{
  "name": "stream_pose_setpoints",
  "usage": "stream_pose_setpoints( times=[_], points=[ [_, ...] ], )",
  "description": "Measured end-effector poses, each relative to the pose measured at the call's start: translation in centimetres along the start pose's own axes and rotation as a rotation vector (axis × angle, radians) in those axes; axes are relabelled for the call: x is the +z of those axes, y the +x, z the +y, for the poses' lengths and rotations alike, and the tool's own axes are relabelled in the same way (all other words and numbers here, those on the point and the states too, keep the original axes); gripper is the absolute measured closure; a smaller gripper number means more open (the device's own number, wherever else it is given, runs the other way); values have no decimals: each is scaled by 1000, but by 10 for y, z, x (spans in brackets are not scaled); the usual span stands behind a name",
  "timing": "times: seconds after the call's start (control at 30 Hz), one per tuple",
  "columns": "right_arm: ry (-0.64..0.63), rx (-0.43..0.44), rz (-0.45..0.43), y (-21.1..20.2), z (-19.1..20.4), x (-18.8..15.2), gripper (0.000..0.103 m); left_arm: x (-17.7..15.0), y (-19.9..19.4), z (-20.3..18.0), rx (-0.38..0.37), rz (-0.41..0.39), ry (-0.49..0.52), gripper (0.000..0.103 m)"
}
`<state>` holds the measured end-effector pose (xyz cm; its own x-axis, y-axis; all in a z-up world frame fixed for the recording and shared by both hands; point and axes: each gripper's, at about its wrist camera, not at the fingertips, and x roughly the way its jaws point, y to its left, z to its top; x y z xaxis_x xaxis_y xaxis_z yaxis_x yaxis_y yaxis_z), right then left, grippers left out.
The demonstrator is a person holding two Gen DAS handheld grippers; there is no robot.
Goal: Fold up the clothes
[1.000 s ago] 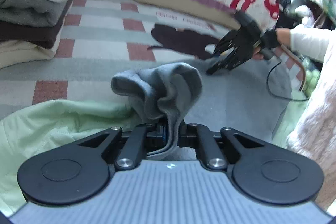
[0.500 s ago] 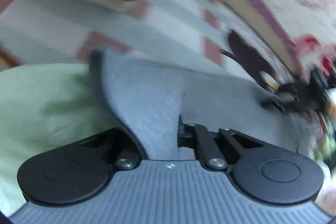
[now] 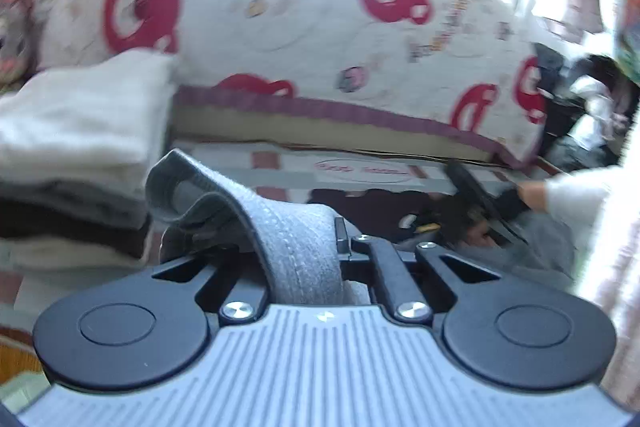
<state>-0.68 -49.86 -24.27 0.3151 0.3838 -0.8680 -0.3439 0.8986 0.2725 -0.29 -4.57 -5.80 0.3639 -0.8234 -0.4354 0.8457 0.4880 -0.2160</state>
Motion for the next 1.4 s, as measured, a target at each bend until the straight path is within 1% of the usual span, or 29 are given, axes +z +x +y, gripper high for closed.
stream_pose_setpoints(
  times=[0.13,0.27,0.4,0.43,0.47,0.5,0.53,0.57,0.6,0.63,0.67,0.7,0.77,0.83,0.93,1.03,1.1,1.2,1.3,1.4],
  points=[
    [-51,51,100,1,-16,11,11,-13,-21,-14,-102,-12,36,100],
    [-177,76,153,5,-5,25,11,-23,-33,-19,-135,-8,20,100],
    [-275,124,231,18,4,38,14,-26,-34,-17,-128,-3,-28,100],
    [-280,135,246,21,5,40,22,-27,-34,-17,-123,0,-35,100],
    [-264,144,250,22,5,41,34,-27,-32,-18,-119,0,-35,100],
    [-248,153,255,24,6,41,36,-27,-31,-18,-115,0,-34,100],
    [-228,157,250,24,7,39,45,-27,-29,-19,-110,0,-33,100],
    [-202,149,228,21,10,33,70,-26,-28,-18,-103,-1,-35,100],
    [-177,142,206,18,13,27,77,-26,-27,-17,-93,-2,-40,100],
    [-163,129,183,14,18,20,81,-26,-26,-16,-83,-3,-45,100],
    [-175,102,157,8,26,12,87,-25,-24,-15,-72,-5,-50,100],
    [-182,73,126,1,34,3,89,-25,-23,-10,-47,-3,-72,100],
    [-159,-1,38,-15,45,-12,90,-27,-19,4,16,5,-121,100],
    [-44,-82,-102,-35,49,-27,91,-30,-13,20,91,17,-173,99],
    [142,-212,-307,-61,60,-47,92,-31,-1,24,175,18,-138,99],
    [206,-373,-433,-70,86,-54,93,-28,13,25,250,18,-97,99],
    [178,-485,-469,-72,95,-47,94,-15,27,26,277,6,-88,99],
    [157,-571,-520,-87,83,-24,94,14,46,34,308,-33,-65,99],
    [136,-657,-569,-103,71,-1,94,47,62,40,320,-95,1,99],
    [116,-741,-616,-118,57,22,94,76,91,48,326,-130,64,99]
  ],
)
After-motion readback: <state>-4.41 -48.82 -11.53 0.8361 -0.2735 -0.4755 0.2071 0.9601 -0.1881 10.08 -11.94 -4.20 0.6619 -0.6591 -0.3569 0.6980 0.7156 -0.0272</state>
